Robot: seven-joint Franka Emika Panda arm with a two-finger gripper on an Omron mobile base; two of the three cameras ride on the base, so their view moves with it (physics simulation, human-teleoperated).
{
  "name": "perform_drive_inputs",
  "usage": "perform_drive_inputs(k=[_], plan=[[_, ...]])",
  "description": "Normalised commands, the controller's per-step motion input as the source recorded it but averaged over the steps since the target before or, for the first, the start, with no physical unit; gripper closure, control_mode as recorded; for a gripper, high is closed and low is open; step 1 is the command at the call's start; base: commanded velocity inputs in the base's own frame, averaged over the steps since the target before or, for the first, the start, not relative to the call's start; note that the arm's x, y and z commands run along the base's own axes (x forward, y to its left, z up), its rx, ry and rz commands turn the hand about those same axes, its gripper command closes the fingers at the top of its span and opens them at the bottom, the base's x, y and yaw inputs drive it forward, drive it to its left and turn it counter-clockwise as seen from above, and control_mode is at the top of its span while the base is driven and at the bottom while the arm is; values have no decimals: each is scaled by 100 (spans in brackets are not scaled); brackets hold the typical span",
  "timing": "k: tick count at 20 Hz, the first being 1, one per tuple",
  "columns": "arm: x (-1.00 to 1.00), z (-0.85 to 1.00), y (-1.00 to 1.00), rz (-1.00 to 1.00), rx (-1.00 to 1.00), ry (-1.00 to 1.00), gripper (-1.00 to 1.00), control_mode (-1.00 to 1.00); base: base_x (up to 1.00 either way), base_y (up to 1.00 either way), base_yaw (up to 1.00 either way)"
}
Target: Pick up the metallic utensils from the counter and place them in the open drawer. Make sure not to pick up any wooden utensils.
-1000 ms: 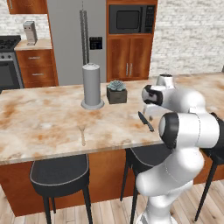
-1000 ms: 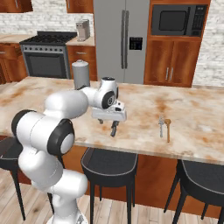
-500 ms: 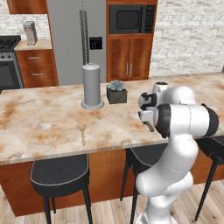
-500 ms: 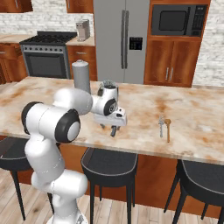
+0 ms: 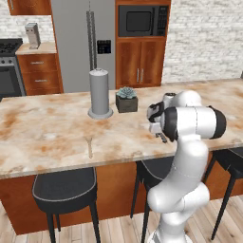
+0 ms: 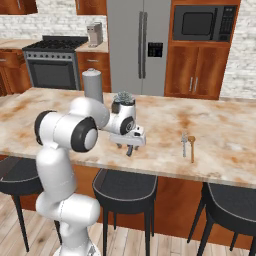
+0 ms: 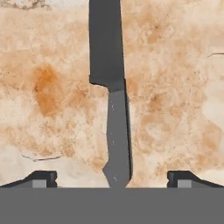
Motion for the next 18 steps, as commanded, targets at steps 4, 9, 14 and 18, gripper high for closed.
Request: perform_drive_inputs(k=[4, 9, 14, 18], plan=[[29, -28, -1, 0, 0, 0, -100, -100, 0, 0, 0], [26, -29, 0, 0, 0, 0, -100, -100, 0, 0, 0], [16, -26, 0, 0, 0, 0, -100, -100, 0, 0, 0], [15, -23, 0, 0, 0, 0, -100, -100, 0, 0, 0]])
